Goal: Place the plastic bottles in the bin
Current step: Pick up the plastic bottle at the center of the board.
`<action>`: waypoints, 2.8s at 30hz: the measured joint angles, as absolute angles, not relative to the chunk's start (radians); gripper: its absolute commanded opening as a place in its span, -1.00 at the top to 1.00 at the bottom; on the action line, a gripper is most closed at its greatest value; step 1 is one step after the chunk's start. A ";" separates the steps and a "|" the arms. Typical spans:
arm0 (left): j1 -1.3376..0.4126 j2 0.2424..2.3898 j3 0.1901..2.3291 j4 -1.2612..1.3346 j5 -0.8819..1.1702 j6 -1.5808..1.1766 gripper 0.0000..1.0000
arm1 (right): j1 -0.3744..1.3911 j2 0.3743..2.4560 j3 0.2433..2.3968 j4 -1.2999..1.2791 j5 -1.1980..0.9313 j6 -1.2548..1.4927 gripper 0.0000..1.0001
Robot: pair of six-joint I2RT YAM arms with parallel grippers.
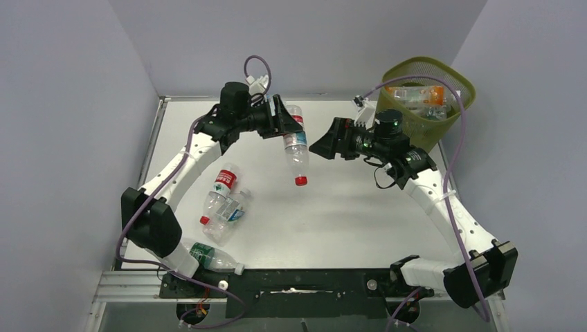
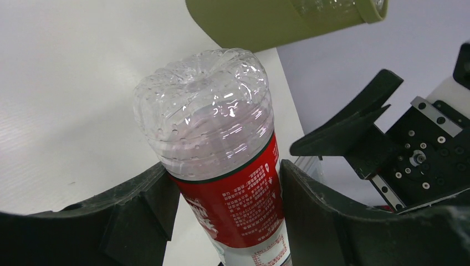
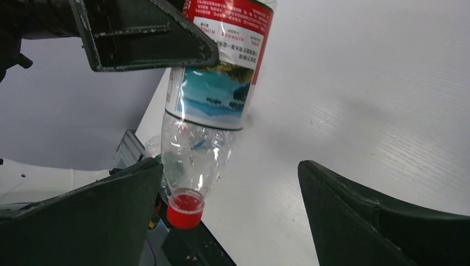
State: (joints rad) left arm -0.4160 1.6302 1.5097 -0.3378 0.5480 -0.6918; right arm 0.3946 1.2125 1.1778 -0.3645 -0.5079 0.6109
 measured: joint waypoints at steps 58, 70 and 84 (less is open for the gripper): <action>-0.574 1.520 1.325 -0.266 0.506 -0.733 -0.66 | 0.633 1.229 0.990 -0.231 -0.355 0.699 -0.04; -0.571 1.517 1.364 -0.295 0.508 -0.697 -0.69 | 0.644 1.180 0.899 -0.213 -0.305 0.731 -0.01; -0.413 1.510 1.404 -0.339 0.515 -0.676 -0.70 | 0.591 1.180 0.954 -0.296 -0.290 0.688 0.01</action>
State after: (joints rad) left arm -0.4126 1.5101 1.4036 -0.3393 0.5152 -0.6758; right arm 0.5907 1.1797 0.9543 -0.2958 -0.2897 0.6876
